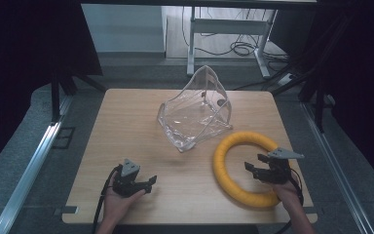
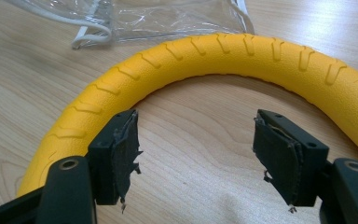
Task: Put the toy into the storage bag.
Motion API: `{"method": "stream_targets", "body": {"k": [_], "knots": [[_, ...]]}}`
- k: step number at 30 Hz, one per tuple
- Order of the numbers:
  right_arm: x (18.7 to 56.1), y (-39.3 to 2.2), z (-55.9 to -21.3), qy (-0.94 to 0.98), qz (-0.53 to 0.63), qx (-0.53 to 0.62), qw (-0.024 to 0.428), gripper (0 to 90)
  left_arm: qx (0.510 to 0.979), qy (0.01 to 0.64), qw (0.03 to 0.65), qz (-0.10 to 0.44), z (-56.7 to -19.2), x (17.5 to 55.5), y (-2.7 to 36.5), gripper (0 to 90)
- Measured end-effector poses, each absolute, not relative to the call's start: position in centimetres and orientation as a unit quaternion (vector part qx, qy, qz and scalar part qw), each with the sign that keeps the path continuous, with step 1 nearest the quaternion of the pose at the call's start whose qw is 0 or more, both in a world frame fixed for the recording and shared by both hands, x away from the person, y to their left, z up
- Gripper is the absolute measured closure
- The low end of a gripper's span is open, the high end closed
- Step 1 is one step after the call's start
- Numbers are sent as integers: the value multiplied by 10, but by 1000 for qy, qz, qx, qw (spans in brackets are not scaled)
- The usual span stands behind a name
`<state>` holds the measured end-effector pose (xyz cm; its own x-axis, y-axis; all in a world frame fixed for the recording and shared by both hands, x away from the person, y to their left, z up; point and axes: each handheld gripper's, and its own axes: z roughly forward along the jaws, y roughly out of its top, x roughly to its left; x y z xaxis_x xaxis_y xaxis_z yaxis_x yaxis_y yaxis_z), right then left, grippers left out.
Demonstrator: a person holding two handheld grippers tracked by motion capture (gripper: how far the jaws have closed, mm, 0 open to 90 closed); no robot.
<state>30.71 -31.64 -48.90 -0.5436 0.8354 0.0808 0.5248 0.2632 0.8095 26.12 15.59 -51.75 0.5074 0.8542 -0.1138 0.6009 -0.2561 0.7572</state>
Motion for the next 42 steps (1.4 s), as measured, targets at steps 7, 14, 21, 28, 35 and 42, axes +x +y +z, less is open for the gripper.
{"method": "stream_targets", "body": {"k": [7,14,21,28,35,42], "knots": [[306,-313,-485,777,429,434,156,291,778,466,389,160,-518,260,154,240],[306,-312,-484,780,430,430,150,290,777,468,390,159,-518,259,155,240],[303,-304,-481,797,428,402,139,304,780,464,391,152,-518,260,153,241],[300,-296,-475,805,428,391,124,301,784,461,388,149,-519,259,151,241],[300,-286,-478,819,417,379,109,306,783,462,389,149,-516,260,151,241],[300,-277,-480,839,396,363,87,312,784,459,390,148,-514,260,152,240]]}}
